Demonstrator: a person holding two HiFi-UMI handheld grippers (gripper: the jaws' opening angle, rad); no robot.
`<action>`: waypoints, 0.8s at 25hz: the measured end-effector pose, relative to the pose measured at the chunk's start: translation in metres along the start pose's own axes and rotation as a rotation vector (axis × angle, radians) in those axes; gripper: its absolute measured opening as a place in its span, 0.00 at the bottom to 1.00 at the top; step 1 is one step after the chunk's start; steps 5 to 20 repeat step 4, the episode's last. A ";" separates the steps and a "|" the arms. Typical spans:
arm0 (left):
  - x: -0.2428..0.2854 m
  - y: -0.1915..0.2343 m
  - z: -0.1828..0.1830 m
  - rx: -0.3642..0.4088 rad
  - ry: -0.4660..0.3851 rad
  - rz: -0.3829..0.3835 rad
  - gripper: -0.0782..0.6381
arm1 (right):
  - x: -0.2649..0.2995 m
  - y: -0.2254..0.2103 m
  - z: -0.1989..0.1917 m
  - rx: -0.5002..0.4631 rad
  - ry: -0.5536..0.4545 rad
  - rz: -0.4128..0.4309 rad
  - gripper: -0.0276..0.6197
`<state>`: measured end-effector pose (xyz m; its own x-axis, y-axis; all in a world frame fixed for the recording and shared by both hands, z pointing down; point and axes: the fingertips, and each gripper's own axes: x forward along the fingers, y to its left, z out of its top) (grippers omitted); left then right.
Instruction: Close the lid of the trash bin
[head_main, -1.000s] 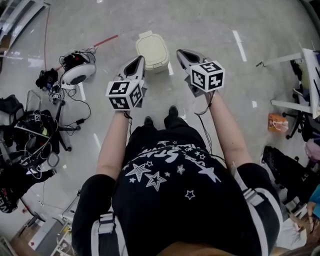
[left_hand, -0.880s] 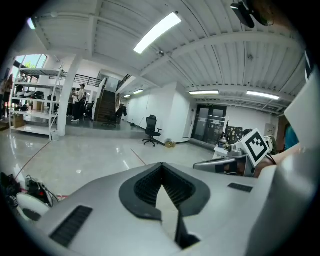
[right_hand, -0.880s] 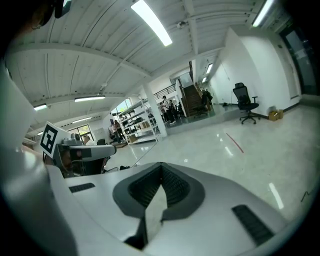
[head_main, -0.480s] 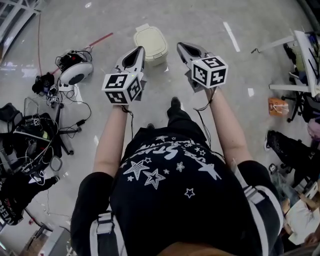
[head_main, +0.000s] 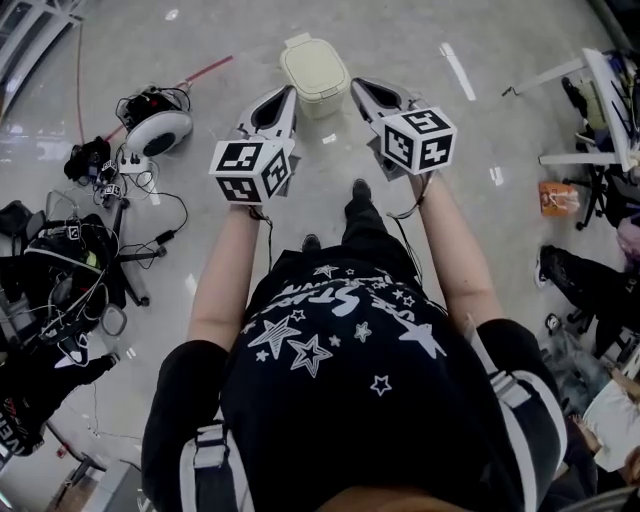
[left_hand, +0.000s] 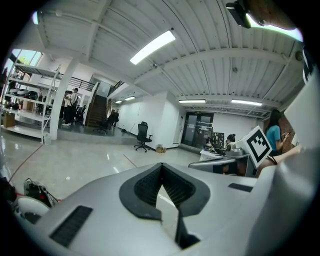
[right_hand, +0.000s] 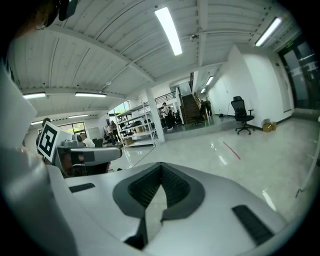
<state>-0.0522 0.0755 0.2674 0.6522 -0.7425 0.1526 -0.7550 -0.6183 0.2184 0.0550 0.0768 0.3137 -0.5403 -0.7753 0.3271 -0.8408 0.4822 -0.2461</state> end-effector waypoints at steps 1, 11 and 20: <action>-0.009 0.000 -0.001 0.002 -0.001 -0.004 0.12 | -0.002 0.011 -0.002 -0.005 -0.003 0.002 0.04; -0.037 0.000 -0.006 0.012 -0.004 -0.012 0.12 | -0.009 0.042 -0.009 -0.014 -0.012 0.009 0.04; -0.037 0.000 -0.006 0.012 -0.004 -0.012 0.12 | -0.009 0.042 -0.009 -0.014 -0.012 0.009 0.04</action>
